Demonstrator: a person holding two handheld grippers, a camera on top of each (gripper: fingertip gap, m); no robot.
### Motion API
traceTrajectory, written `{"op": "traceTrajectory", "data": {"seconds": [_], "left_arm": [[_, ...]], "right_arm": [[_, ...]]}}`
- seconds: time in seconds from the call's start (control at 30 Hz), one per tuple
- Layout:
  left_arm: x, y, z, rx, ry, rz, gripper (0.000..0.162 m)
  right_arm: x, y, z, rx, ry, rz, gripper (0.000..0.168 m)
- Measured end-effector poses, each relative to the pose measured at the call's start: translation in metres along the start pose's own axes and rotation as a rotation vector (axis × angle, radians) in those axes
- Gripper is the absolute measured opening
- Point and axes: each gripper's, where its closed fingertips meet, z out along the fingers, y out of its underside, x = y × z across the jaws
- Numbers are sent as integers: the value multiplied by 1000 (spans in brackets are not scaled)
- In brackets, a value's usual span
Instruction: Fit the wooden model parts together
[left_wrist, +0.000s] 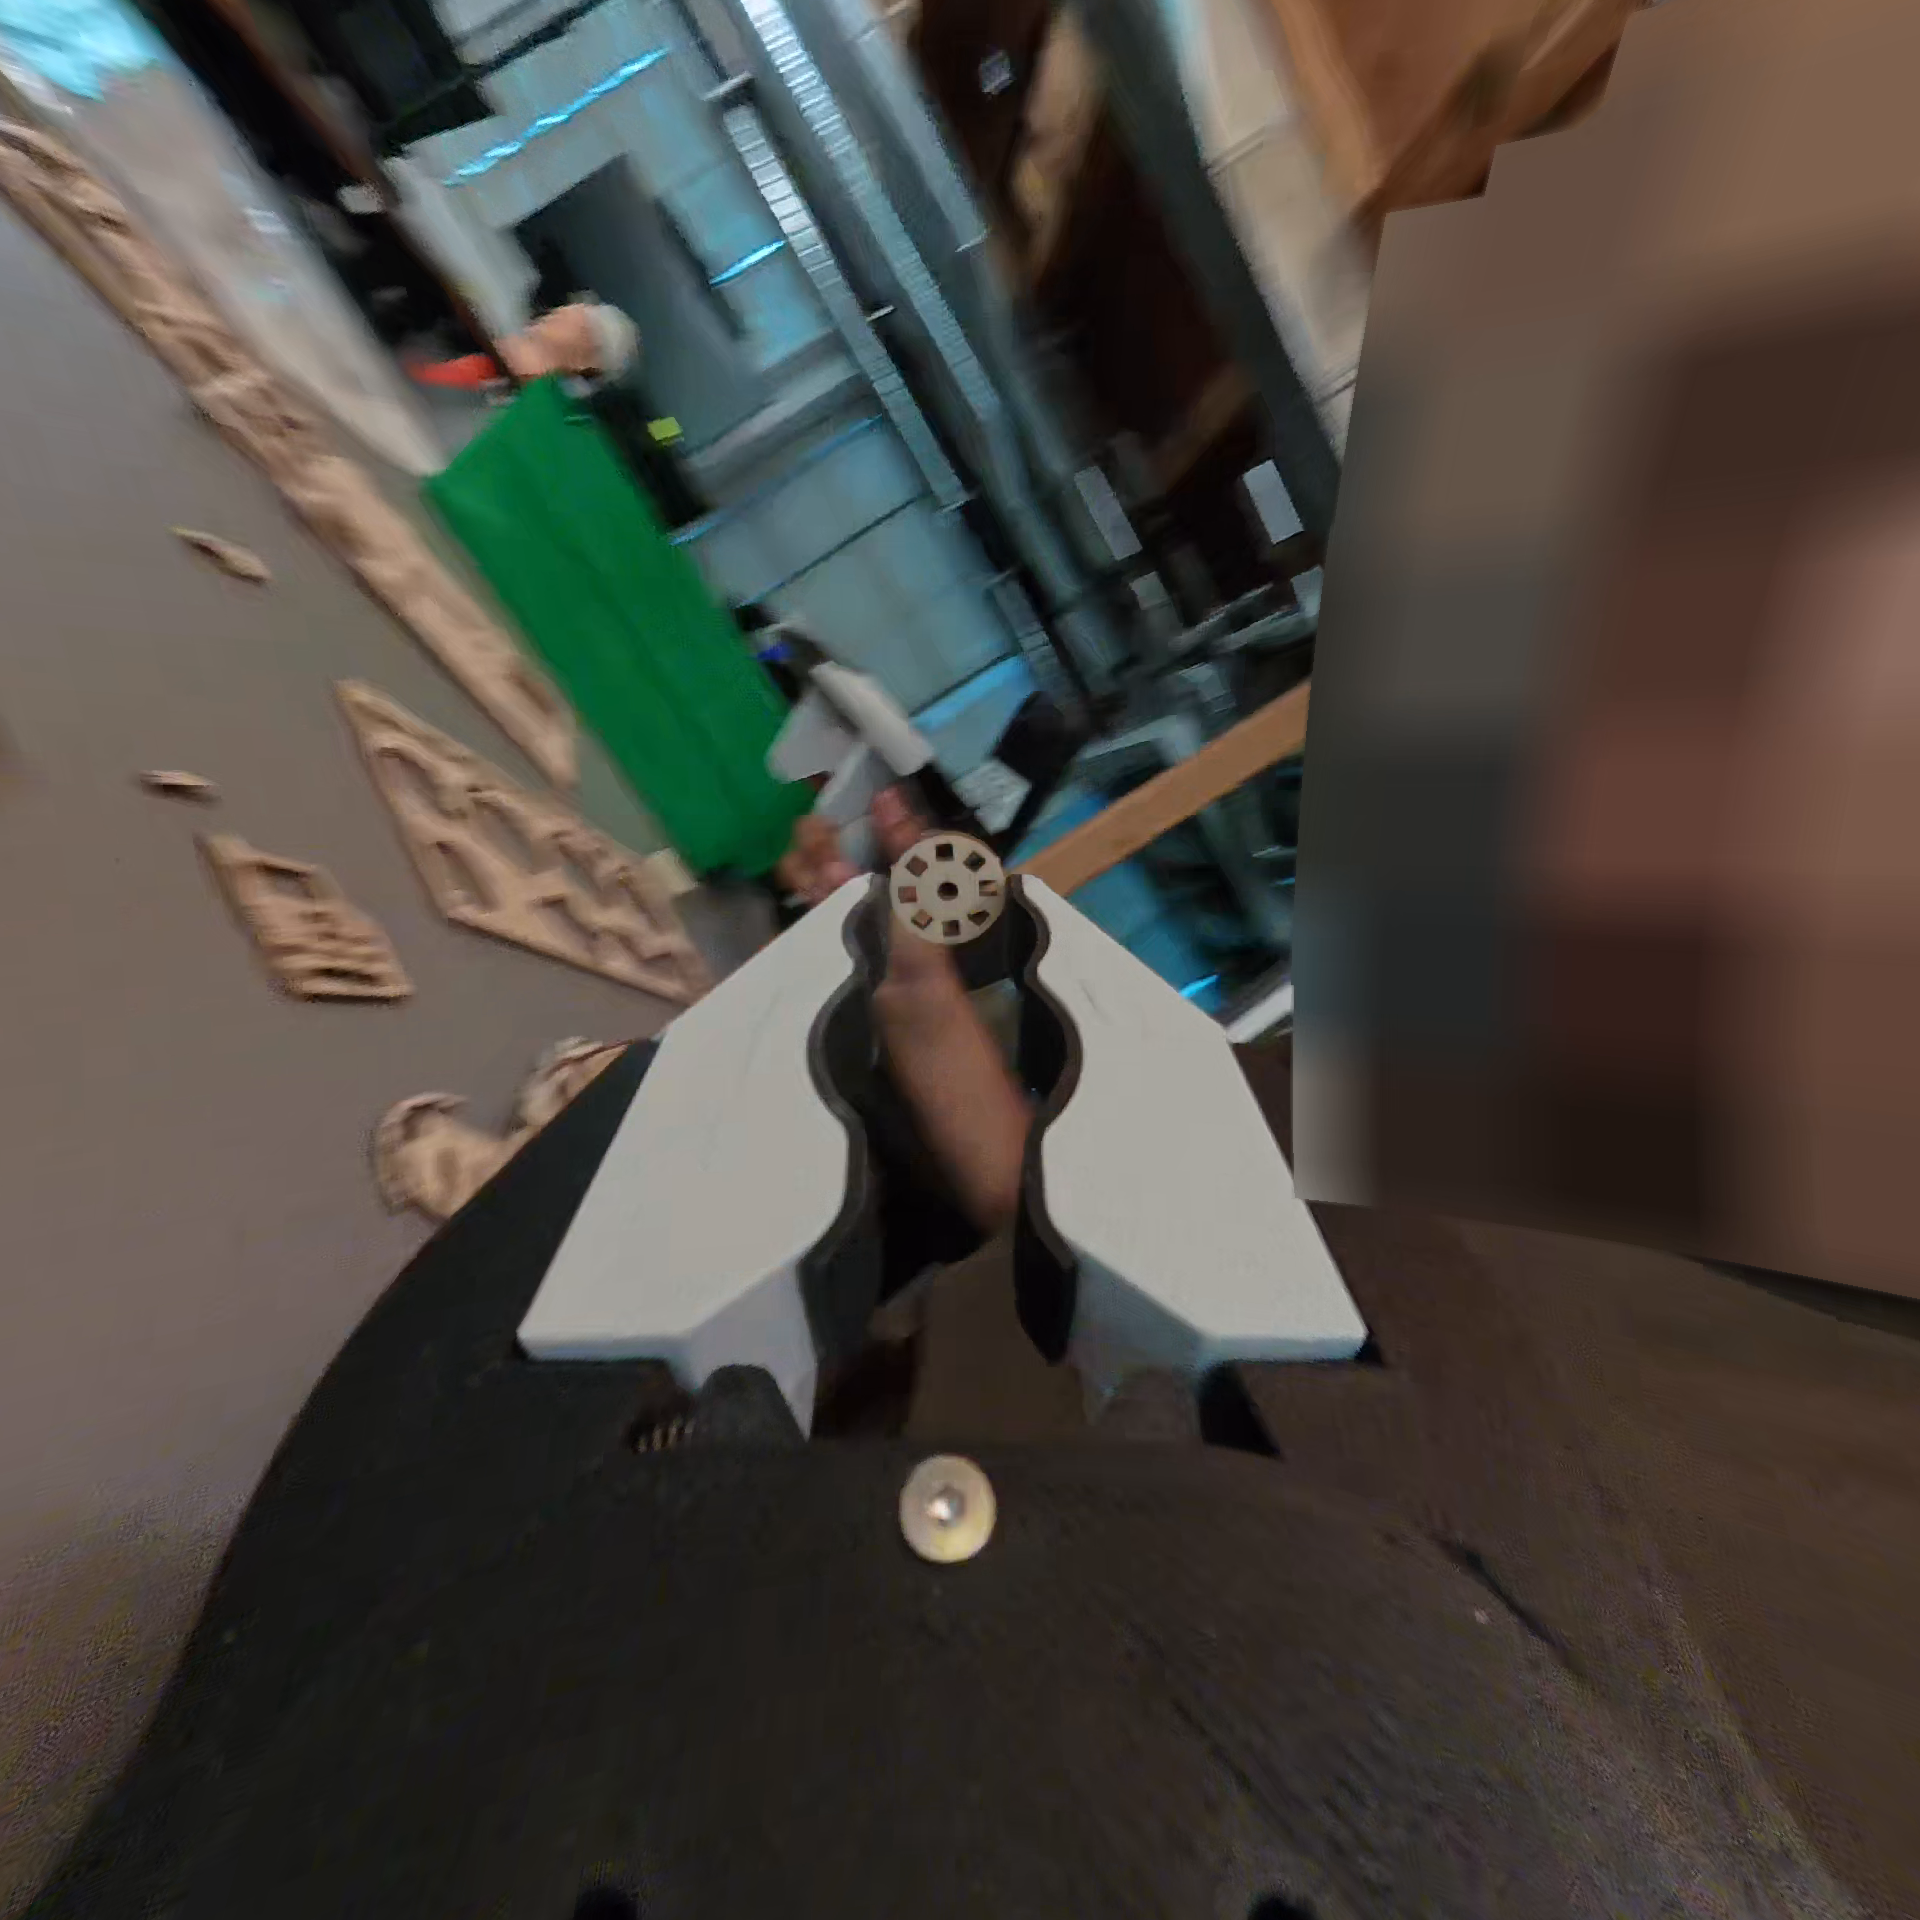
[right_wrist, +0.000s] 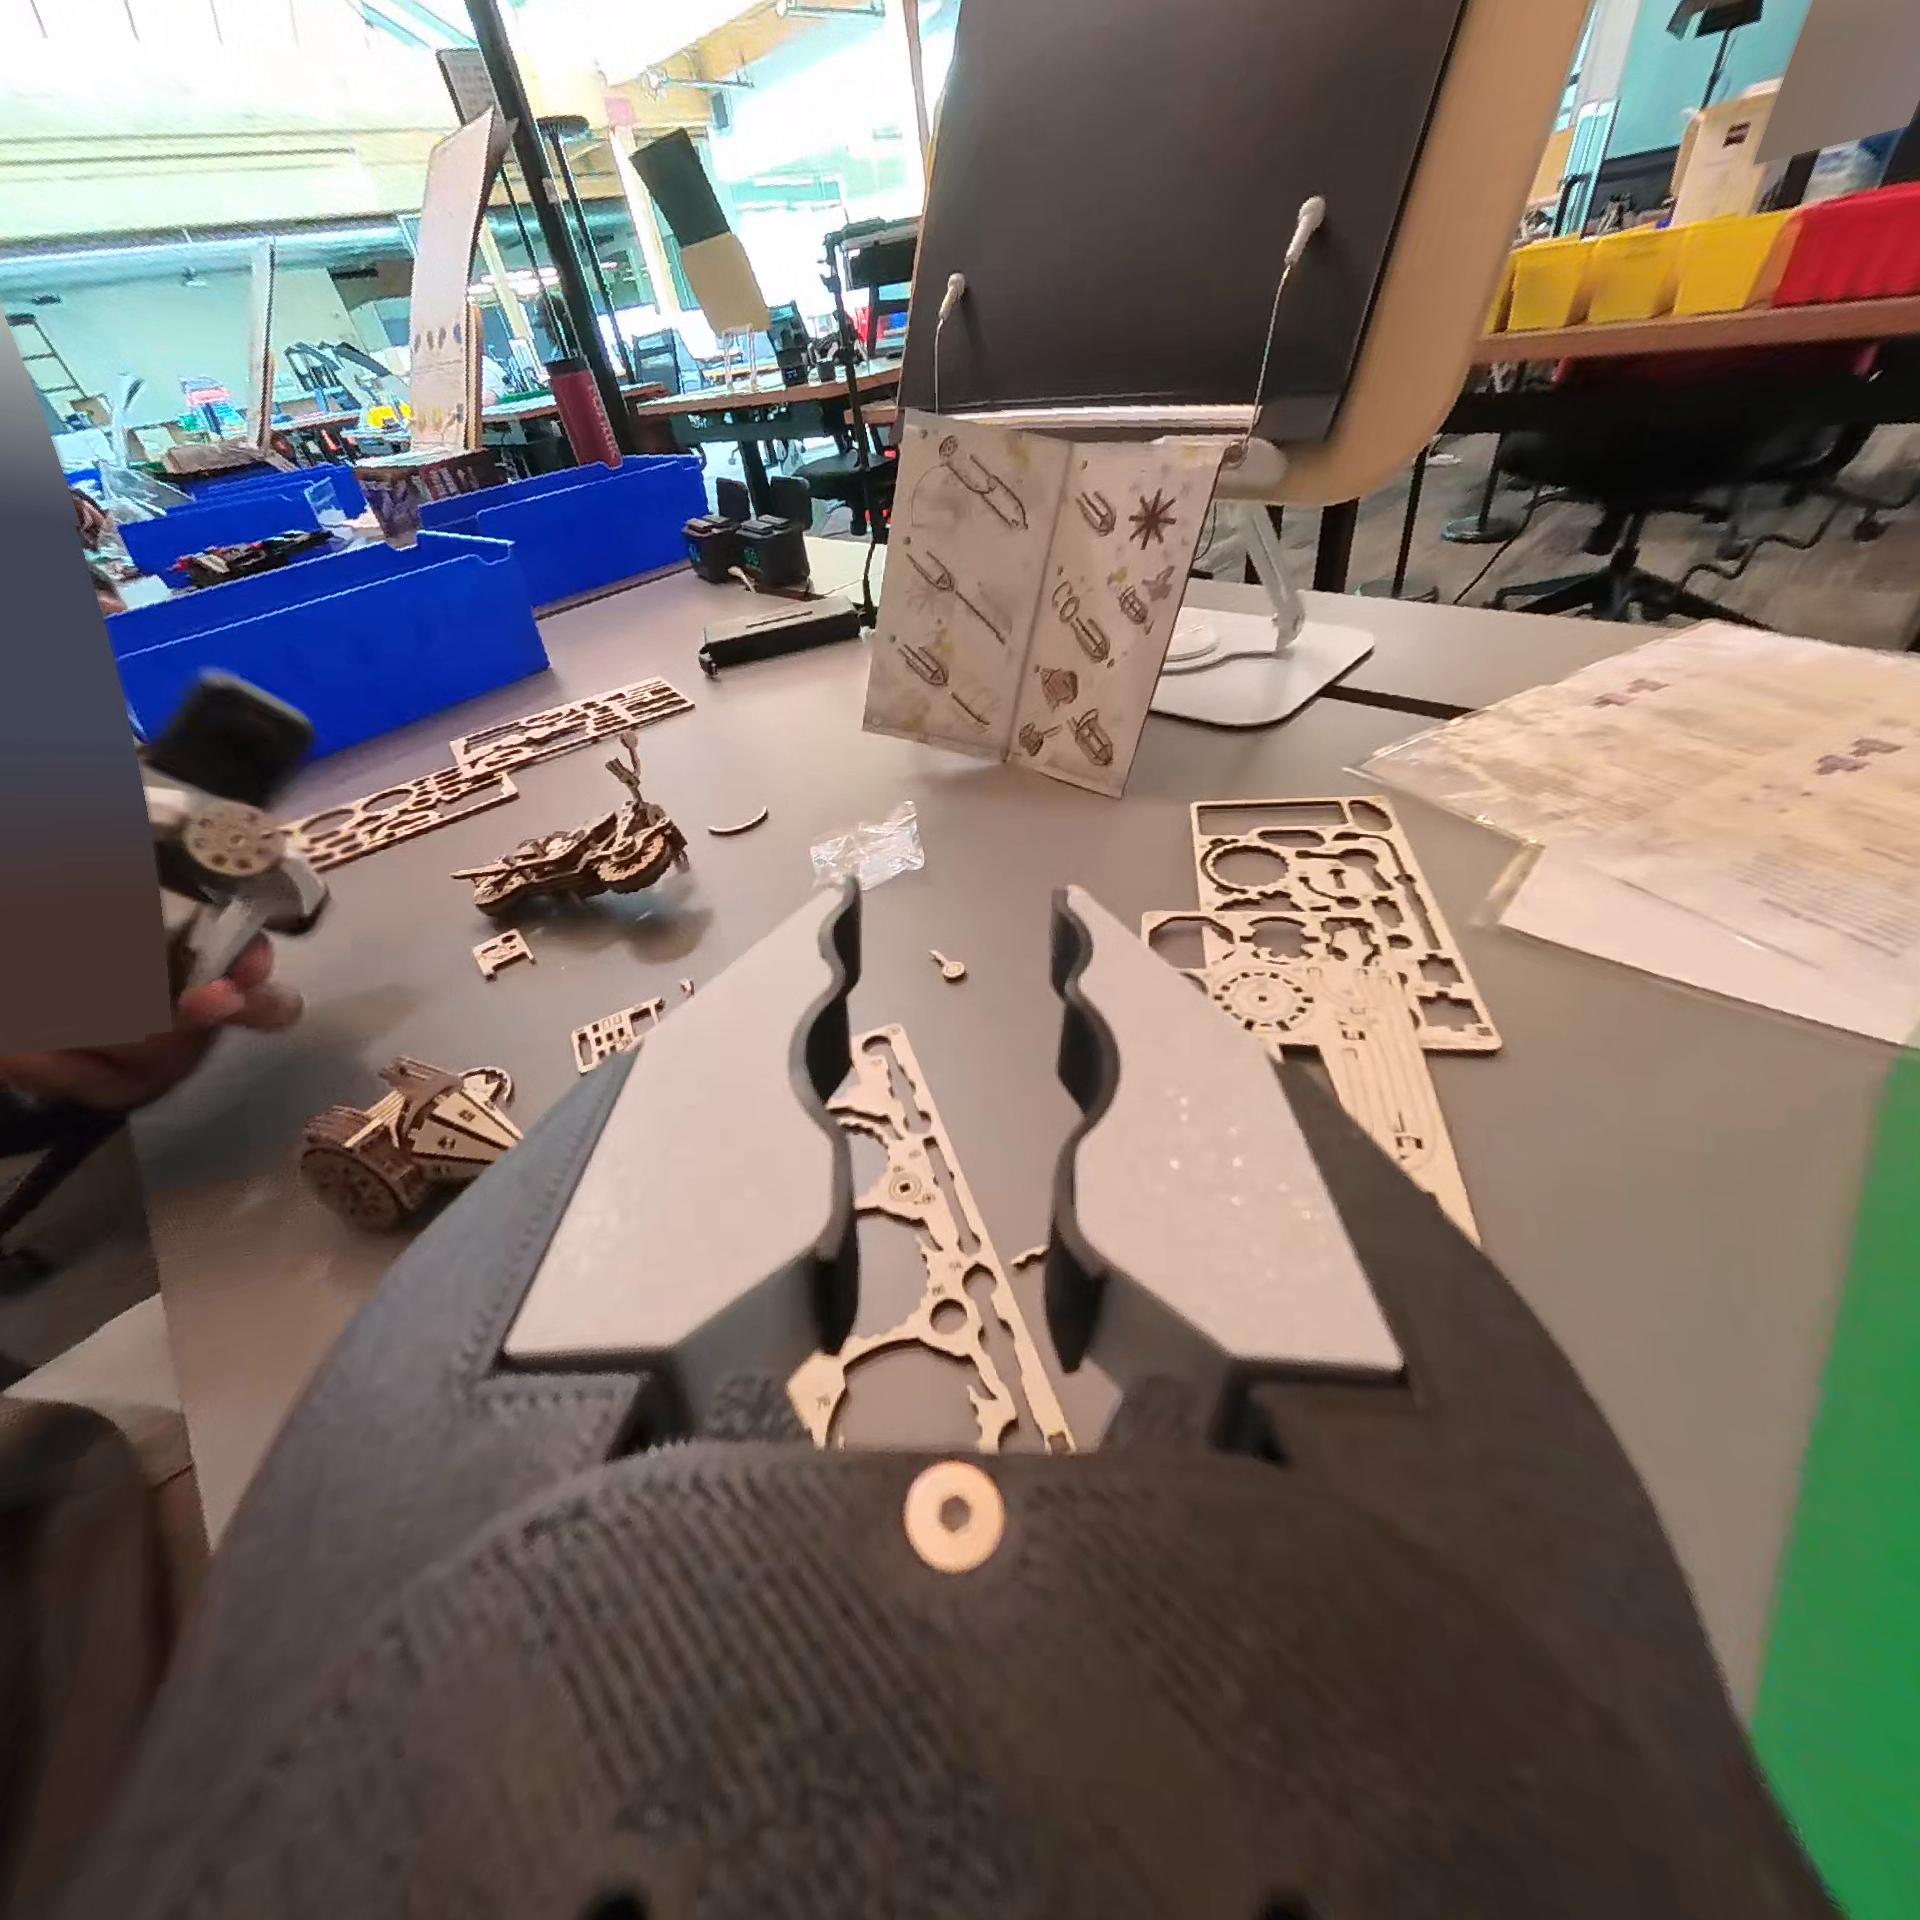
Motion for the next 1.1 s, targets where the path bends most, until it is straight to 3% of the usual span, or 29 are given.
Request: {"op": "traceTrajectory", "data": {"seconds": [0.2, 0.37, 0.63, 1.1], "left_arm": [[-38, 19, -60, -376, -662, 354, 20], [-60, 38, -98, -658, -1052, 581, 20], [-81, 46, -99, -732, -1127, 631, 20], [-83, 51, -90, -721, -1084, 620, 20]], "right_arm": [[-2, 5, 3, -10, -10, 2, 34], [-9, 12, 9, -31, -43, 26, 33], [-13, 10, 5, -50, -14, -75, 33], [-14, 11, 5, -54, -18, -75, 33]]}}
